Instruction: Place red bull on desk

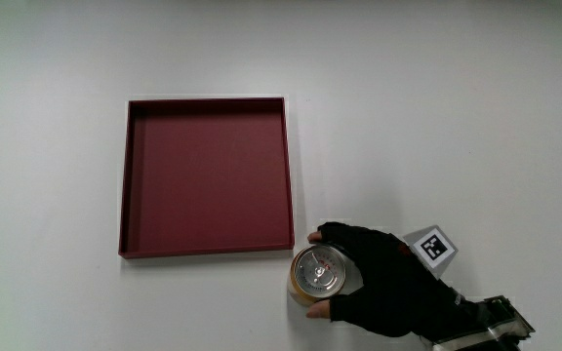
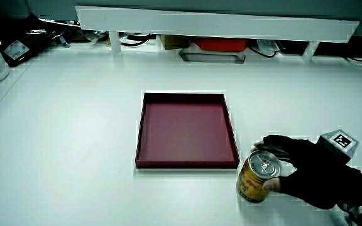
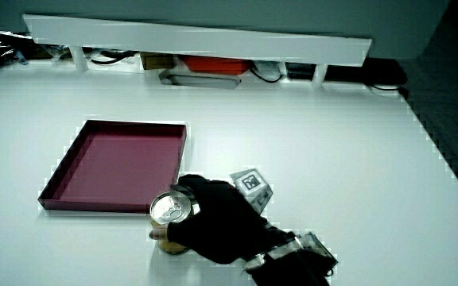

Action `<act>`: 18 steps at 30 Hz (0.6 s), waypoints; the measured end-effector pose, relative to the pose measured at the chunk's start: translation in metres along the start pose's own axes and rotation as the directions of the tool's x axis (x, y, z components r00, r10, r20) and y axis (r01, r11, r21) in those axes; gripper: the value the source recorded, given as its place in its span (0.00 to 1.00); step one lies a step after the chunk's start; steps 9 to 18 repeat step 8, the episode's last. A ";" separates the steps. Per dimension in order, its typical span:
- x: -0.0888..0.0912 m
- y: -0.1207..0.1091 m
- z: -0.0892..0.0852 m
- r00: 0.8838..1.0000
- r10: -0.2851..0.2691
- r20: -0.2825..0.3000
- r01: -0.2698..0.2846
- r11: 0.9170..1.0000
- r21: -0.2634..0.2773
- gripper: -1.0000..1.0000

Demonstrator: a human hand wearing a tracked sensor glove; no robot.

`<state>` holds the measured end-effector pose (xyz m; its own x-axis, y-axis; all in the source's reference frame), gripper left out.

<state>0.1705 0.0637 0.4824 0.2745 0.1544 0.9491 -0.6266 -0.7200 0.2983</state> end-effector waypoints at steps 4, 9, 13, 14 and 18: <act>-0.002 0.000 0.010 0.998 -0.027 -0.060 0.025 0.999 -0.036 0.13; -0.018 -0.001 0.024 0.994 -0.076 -0.083 0.070 0.995 -0.067 0.04; -0.018 -0.001 0.024 0.994 -0.076 -0.083 0.070 0.995 -0.067 0.04; -0.018 -0.001 0.024 0.994 -0.076 -0.083 0.070 0.995 -0.067 0.04; -0.018 -0.001 0.024 0.994 -0.076 -0.083 0.070 0.995 -0.067 0.04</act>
